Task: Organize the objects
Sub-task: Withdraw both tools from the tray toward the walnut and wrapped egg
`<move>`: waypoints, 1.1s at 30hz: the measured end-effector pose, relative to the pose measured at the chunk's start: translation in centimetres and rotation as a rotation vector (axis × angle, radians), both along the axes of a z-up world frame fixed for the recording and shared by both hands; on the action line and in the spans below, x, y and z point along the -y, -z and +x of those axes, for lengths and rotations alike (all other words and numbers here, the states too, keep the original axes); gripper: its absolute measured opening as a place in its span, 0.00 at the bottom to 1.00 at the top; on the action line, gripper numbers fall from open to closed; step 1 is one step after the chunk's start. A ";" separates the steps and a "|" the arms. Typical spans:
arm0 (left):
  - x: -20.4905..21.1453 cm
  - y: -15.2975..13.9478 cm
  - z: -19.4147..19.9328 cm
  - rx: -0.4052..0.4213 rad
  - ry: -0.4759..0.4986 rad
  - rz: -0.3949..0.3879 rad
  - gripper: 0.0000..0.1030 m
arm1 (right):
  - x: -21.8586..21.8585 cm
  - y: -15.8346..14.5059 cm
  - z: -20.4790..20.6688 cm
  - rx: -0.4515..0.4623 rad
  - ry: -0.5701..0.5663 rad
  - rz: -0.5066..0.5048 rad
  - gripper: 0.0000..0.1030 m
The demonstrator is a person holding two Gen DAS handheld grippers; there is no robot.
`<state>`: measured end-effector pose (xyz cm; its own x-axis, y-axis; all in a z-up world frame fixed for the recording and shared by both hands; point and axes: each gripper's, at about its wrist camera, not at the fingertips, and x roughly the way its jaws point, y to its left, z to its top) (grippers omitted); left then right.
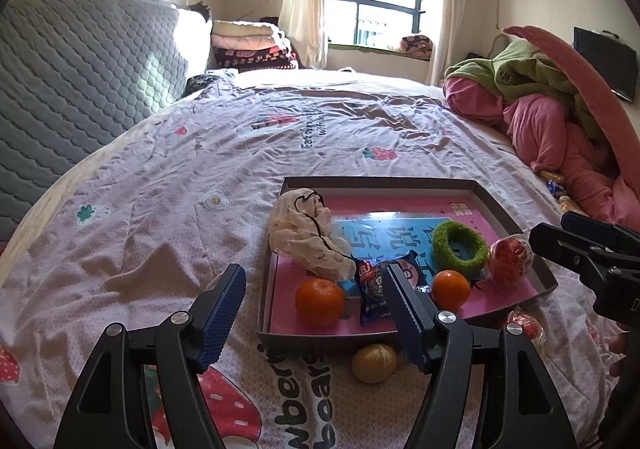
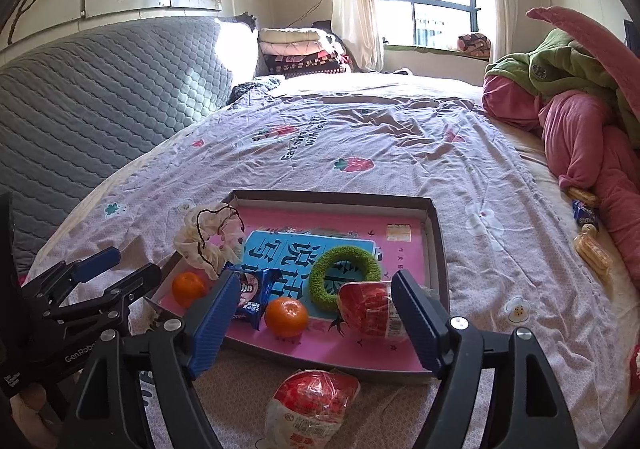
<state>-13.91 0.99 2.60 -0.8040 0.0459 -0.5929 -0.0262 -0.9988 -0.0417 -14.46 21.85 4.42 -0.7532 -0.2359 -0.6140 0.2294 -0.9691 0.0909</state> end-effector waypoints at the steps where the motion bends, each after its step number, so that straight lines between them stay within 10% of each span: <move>1: 0.0 0.0 0.1 0.000 -0.001 0.000 0.70 | 0.0 0.0 0.1 -0.002 0.002 0.001 0.76; 33: -2.1 0.7 3.8 0.016 0.072 -0.022 0.76 | -0.3 -1.0 3.2 -0.068 0.041 0.048 0.85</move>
<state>-10.07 3.13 1.85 -0.7894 0.0899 -0.6072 -0.0973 -0.9950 -0.0208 -11.25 22.10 5.45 -0.8019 -0.1757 -0.5710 0.1936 -0.9806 0.0299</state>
